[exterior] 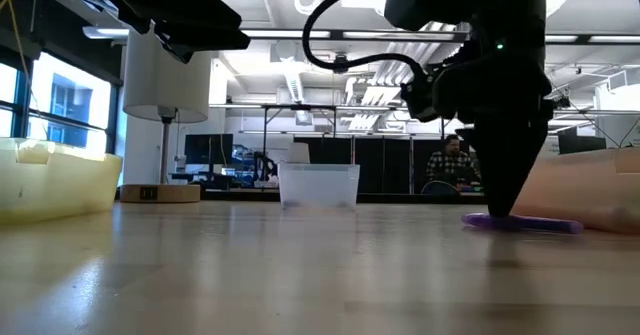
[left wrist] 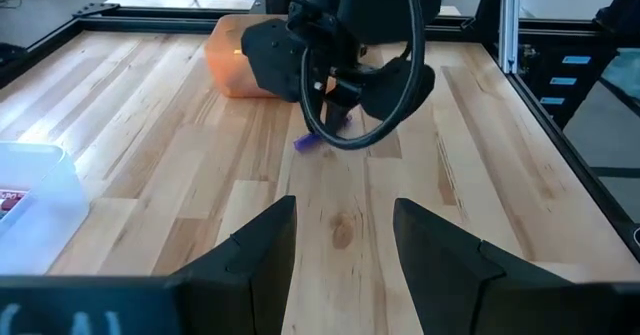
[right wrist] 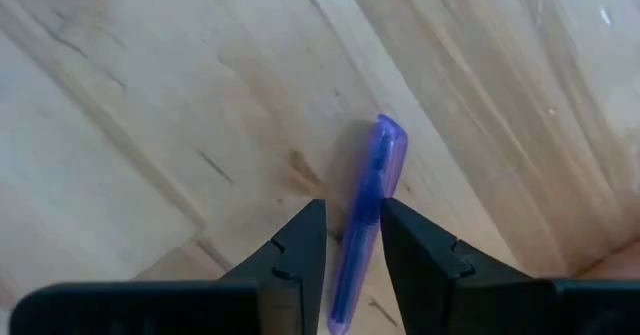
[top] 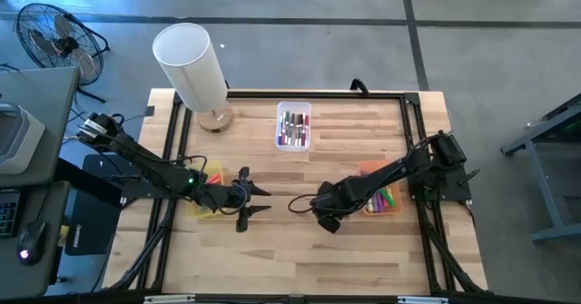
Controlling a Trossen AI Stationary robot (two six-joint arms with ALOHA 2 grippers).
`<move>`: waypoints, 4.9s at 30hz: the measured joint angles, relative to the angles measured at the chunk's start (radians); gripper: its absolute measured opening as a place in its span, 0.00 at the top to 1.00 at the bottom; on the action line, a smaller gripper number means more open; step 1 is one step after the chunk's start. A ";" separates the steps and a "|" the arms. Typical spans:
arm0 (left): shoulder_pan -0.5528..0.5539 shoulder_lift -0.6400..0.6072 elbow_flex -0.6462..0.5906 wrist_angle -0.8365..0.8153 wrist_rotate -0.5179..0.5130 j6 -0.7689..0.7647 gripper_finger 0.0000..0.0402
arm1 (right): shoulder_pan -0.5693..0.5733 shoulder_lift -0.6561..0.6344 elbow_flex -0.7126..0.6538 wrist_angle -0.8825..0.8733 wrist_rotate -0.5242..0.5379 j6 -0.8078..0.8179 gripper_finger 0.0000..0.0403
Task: Pick & Place Markers
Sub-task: Put the purple pen into the yellow bin
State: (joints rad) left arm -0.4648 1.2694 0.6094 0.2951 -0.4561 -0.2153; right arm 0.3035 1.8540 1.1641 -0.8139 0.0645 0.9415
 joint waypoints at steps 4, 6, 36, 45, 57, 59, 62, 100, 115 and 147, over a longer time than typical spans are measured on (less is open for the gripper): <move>0.000 0.000 0.000 0.000 0.000 -0.003 0.58 | 0.000 0.032 0.000 0.001 0.003 0.004 0.78; 0.000 0.000 0.000 0.000 0.000 -0.003 0.58 | 0.000 0.048 0.002 0.007 -0.002 0.003 0.78; 0.001 0.030 0.000 0.250 -0.030 0.004 0.58 | 0.145 -0.191 0.028 0.765 0.517 -0.530 0.92; 0.001 0.030 0.000 0.373 -0.002 0.055 0.58 | 0.142 -0.166 0.027 1.163 0.492 -0.854 0.93; 0.000 0.063 0.031 0.419 -0.002 0.140 0.58 | 0.089 -0.142 0.027 1.279 0.400 -0.859 0.93; 0.004 0.080 0.044 0.421 -0.007 0.148 0.58 | 0.089 -0.143 0.027 1.279 0.399 -0.855 0.93; 0.013 0.097 0.052 0.419 -0.007 0.179 0.58 | 0.089 -0.143 0.027 1.260 0.405 -0.852 0.93; 0.013 0.095 0.054 -0.014 -0.060 -0.106 0.58 | 0.069 -0.143 0.028 0.496 0.474 -0.364 1.00; 0.223 0.325 0.333 -0.570 0.220 -0.437 0.58 | 0.106 -0.144 0.024 0.470 0.486 -0.284 1.00; 0.262 0.676 0.610 -0.924 0.395 -0.481 0.59 | 0.197 -0.144 0.024 0.470 0.569 -0.268 1.00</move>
State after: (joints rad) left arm -0.2031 1.9451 1.2198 -0.6293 -0.0608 -0.6959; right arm 0.5007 1.7096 1.1881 -0.3435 0.6334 0.6731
